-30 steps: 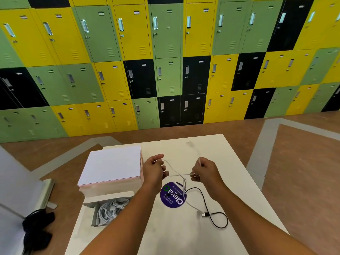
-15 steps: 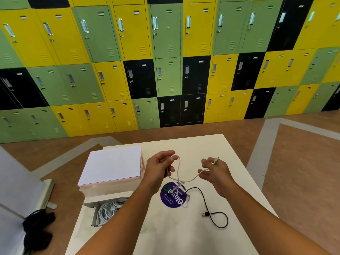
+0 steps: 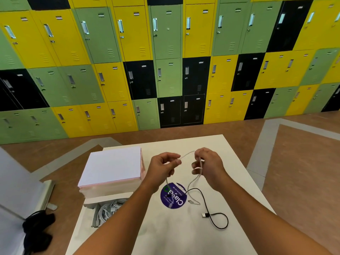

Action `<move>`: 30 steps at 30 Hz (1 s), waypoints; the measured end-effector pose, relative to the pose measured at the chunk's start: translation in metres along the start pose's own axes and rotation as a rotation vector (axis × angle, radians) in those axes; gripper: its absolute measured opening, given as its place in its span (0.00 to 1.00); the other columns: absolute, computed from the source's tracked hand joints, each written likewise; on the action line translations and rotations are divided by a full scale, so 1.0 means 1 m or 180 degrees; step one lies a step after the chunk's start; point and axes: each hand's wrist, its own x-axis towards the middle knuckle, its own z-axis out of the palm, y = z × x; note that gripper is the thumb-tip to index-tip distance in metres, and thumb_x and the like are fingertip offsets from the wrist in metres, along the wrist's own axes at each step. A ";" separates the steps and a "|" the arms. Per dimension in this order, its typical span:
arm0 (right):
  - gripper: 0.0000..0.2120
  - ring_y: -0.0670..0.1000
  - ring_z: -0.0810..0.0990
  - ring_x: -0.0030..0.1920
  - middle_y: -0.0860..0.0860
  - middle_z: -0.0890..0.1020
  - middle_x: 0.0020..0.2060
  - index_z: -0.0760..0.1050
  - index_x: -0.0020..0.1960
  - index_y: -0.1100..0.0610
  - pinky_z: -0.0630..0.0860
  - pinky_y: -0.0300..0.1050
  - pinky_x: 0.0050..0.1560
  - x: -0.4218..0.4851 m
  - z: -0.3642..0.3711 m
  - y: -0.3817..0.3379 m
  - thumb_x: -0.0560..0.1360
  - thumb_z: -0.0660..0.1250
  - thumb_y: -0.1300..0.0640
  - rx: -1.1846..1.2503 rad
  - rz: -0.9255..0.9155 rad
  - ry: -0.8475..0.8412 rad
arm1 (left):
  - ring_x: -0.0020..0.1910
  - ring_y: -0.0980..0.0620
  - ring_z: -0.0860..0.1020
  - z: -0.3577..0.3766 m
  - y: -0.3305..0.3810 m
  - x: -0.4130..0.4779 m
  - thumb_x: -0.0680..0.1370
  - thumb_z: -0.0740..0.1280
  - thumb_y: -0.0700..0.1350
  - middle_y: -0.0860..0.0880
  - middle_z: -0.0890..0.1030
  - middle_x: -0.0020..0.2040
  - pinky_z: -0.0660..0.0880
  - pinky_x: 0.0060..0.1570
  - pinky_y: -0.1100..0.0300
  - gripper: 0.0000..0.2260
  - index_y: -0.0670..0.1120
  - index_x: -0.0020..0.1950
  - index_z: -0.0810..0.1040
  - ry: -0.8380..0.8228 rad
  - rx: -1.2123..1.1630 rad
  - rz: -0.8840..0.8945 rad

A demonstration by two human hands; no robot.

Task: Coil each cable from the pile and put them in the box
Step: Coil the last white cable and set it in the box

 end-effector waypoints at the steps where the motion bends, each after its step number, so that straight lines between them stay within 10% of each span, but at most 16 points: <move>1: 0.07 0.51 0.72 0.28 0.54 0.73 0.34 0.72 0.45 0.61 0.69 0.42 0.26 0.002 -0.002 -0.004 0.81 0.59 0.61 0.0089 0.0050 0.0123 | 0.29 0.54 0.72 -0.003 -0.005 -0.001 0.78 0.73 0.42 0.47 0.83 0.37 0.71 0.30 0.63 0.04 0.44 0.50 0.85 -0.0072 0.0139 -0.0017; 7: 0.11 0.47 0.60 0.24 0.50 0.65 0.25 0.74 0.50 0.59 0.60 0.40 0.24 0.011 -0.009 -0.023 0.85 0.58 0.53 0.0409 0.0056 0.0344 | 0.29 0.53 0.74 -0.012 -0.039 -0.010 0.82 0.67 0.48 0.49 0.78 0.30 0.74 0.32 0.61 0.12 0.42 0.46 0.83 -0.0363 0.0594 -0.0378; 14: 0.06 0.47 0.63 0.25 0.50 0.67 0.27 0.73 0.53 0.59 0.64 0.42 0.26 0.009 0.005 -0.033 0.84 0.59 0.58 0.1233 0.0092 0.0616 | 0.55 0.56 0.79 0.009 -0.044 -0.016 0.79 0.70 0.51 0.59 0.77 0.59 0.79 0.47 0.64 0.12 0.56 0.62 0.76 0.0008 0.1039 -0.0192; 30: 0.02 0.56 0.80 0.38 0.58 0.76 0.38 0.75 0.52 0.62 0.83 0.54 0.43 0.017 -0.007 -0.015 0.81 0.64 0.65 0.1263 0.0225 0.0975 | 0.33 0.51 0.77 0.018 -0.014 -0.014 0.83 0.63 0.41 0.44 0.77 0.36 0.80 0.39 0.54 0.09 0.40 0.48 0.82 -0.0283 -0.0275 -0.0242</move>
